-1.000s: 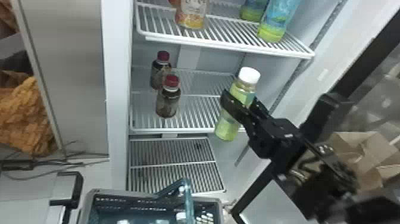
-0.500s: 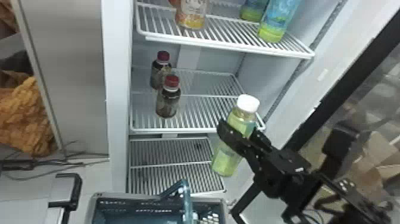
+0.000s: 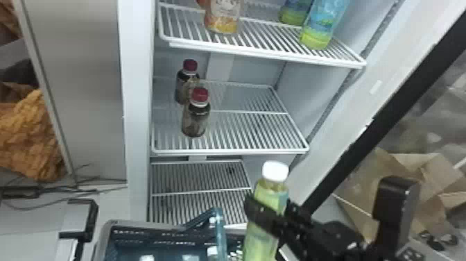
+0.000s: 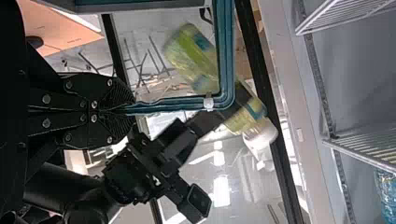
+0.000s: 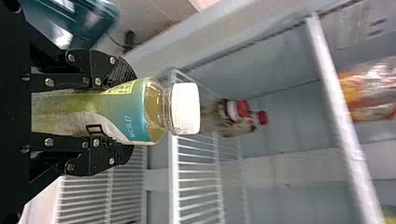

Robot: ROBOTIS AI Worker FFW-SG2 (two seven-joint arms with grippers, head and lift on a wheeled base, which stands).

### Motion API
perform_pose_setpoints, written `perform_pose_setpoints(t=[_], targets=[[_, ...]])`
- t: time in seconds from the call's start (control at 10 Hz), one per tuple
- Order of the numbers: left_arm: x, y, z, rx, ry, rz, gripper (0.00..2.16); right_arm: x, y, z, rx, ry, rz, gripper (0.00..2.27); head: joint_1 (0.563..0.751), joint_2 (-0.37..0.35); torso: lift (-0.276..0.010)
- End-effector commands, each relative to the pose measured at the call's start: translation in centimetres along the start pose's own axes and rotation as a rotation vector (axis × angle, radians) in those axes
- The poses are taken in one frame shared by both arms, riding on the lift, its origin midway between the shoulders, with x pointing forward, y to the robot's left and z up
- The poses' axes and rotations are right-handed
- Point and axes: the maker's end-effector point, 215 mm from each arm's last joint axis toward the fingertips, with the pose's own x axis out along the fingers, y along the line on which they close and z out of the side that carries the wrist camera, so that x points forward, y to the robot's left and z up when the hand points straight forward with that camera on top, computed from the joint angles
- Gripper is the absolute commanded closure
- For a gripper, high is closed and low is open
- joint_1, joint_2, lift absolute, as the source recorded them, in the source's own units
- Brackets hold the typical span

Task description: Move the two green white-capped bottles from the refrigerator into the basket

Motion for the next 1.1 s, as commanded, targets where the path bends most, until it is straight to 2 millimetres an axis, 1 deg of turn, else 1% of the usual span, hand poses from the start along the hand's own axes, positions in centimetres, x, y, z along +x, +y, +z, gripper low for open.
perform_pose_setpoints(t=[0.0,0.1,0.2,0.3,0.6,0.7,1.0], targets=[[0.1,0.0,0.0,0.003,0.002,0.001,1.13,-0.4,1.2,-2.4,0.046,0.067,0.040,0.88,0.695,-0.350,-0.263],[0.1,0.0,-0.1,0.000,0.002,-0.001,1.13,-0.4,1.1,-3.1,0.057,0.088,0.045,0.88,0.695,-0.350,-0.263],[0.1,-0.1,0.0,0.002,0.002,-0.001,1.13,-0.4,1.5,-4.1,0.077,0.114,0.061,0.88,0.695,-0.350,-0.263],[0.1,0.0,0.0,0.003,0.002,0.002,1.13,-0.3,1.5,-4.8,0.102,0.128,0.072,0.88,0.695,-0.350,-0.263],[0.1,0.0,0.1,0.003,0.000,0.001,1.13,-0.7,1.0,-6.5,0.125,0.177,0.066,0.88,0.695,-0.350,-0.263],[0.1,0.0,0.0,0.000,0.000,0.001,1.13,-0.4,1.4,-7.2,0.154,0.190,0.091,0.88,0.695,-0.350,-0.263],[0.1,0.0,0.0,0.000,0.000,-0.001,1.13,0.2,2.1,-8.0,0.191,0.201,0.139,0.84,0.695,-0.350,-0.263]])
